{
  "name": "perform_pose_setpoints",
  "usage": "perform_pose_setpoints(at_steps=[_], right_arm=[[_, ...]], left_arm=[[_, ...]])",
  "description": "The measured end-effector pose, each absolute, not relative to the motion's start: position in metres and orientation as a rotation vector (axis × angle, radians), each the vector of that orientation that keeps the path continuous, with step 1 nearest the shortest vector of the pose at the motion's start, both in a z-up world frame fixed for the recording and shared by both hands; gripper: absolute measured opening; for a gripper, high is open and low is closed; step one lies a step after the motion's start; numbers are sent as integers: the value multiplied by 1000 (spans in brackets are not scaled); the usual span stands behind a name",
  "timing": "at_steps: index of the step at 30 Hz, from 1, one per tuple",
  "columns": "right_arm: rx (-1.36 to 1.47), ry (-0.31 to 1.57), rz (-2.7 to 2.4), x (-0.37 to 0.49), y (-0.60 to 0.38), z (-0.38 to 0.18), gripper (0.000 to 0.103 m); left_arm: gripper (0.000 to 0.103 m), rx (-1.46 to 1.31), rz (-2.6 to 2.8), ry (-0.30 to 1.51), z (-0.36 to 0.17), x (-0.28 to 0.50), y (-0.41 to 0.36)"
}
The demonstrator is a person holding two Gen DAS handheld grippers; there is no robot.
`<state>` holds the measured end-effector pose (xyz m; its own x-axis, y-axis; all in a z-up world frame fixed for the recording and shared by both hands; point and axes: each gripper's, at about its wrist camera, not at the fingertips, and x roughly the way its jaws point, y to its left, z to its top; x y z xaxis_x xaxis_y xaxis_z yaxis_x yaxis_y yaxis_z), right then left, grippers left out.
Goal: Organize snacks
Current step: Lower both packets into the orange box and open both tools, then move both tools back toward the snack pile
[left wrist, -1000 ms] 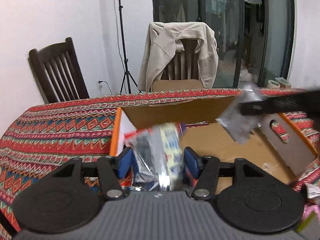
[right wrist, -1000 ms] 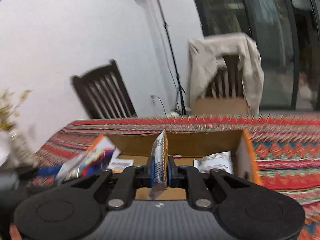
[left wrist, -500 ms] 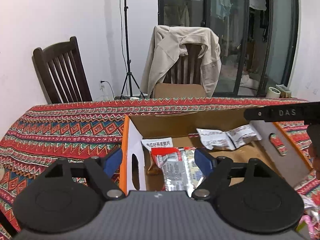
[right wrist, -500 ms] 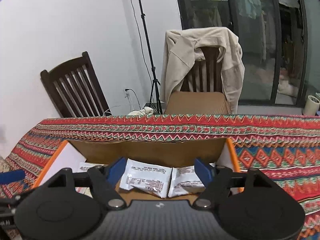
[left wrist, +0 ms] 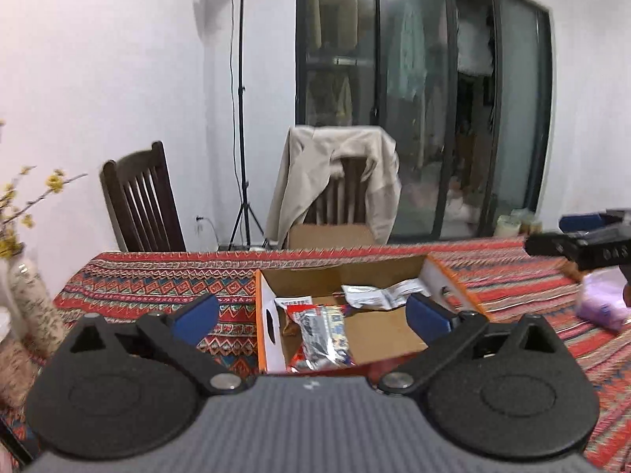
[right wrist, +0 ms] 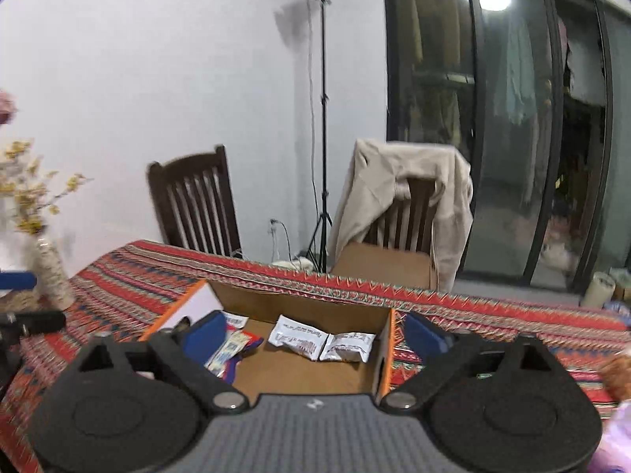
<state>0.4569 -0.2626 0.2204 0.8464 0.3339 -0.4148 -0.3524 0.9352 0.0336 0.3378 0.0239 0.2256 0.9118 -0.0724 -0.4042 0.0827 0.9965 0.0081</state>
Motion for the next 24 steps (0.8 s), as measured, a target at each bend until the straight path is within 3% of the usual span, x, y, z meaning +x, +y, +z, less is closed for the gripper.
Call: perform_pose_setpoints(at_steps=[12,24], right_arm=[[-40,289,414,238,-321,235,103],[-12,331,435,88,-340,151,103]], left_arm=[[103,-44,-27,314,222,141,52],[103,-28,-34,265,165,-1,42]])
